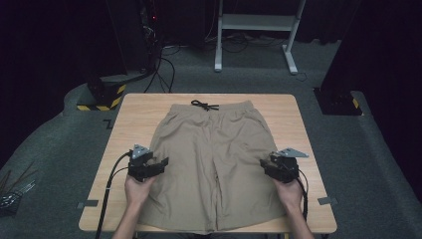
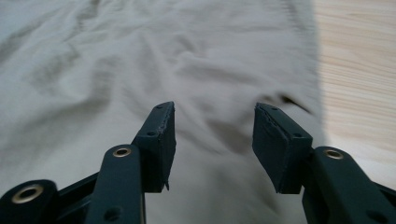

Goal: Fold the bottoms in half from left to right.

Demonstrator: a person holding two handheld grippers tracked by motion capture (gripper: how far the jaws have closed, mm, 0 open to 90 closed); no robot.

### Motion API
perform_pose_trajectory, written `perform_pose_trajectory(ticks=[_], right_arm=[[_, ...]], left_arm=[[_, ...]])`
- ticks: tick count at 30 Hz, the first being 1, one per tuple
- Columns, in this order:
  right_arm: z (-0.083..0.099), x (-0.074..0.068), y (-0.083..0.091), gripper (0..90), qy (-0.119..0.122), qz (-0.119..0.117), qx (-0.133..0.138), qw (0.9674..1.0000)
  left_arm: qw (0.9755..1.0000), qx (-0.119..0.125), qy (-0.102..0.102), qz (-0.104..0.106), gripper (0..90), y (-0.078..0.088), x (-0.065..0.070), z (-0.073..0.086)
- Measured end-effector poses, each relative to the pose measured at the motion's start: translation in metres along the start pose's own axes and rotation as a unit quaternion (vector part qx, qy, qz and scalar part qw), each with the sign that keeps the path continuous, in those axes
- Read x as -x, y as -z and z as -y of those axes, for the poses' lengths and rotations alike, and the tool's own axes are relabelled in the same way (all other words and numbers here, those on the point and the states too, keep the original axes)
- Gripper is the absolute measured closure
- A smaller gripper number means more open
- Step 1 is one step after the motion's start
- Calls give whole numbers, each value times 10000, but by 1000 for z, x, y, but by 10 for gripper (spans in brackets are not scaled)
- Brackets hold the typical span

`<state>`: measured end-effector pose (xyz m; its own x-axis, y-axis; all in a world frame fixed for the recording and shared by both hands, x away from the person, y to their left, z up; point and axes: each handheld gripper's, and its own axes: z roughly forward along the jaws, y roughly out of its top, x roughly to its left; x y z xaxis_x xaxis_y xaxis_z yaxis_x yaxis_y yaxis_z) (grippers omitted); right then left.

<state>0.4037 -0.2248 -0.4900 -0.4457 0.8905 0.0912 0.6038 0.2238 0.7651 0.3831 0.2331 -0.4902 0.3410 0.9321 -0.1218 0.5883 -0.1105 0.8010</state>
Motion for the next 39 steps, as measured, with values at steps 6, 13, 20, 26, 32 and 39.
perform_pose_trajectory(ticks=[6,13,20,26,32,39], right_arm=[[-19,-17,-26,494,199,-99,-48,9997],[-30,-25,-41,458,314,16,8,9995],[-37,-24,-60,409,333,140,-228,9991],[-30,-19,-77,397,261,169,-484,9983],[-27,-23,-80,396,477,325,-534,9969],[-26,-24,-80,392,431,341,-489,9973]], left_arm=[[9998,-83,-109,112,278,-19,15,-8],[9995,-77,-313,31,286,-38,26,-14],[9988,-302,-382,39,302,-61,37,-20],[9986,-419,-333,-49,298,-73,36,-21],[9973,-505,-493,-206,278,-82,35,-11],[9966,-482,-613,-280,274,-82,38,-9]])
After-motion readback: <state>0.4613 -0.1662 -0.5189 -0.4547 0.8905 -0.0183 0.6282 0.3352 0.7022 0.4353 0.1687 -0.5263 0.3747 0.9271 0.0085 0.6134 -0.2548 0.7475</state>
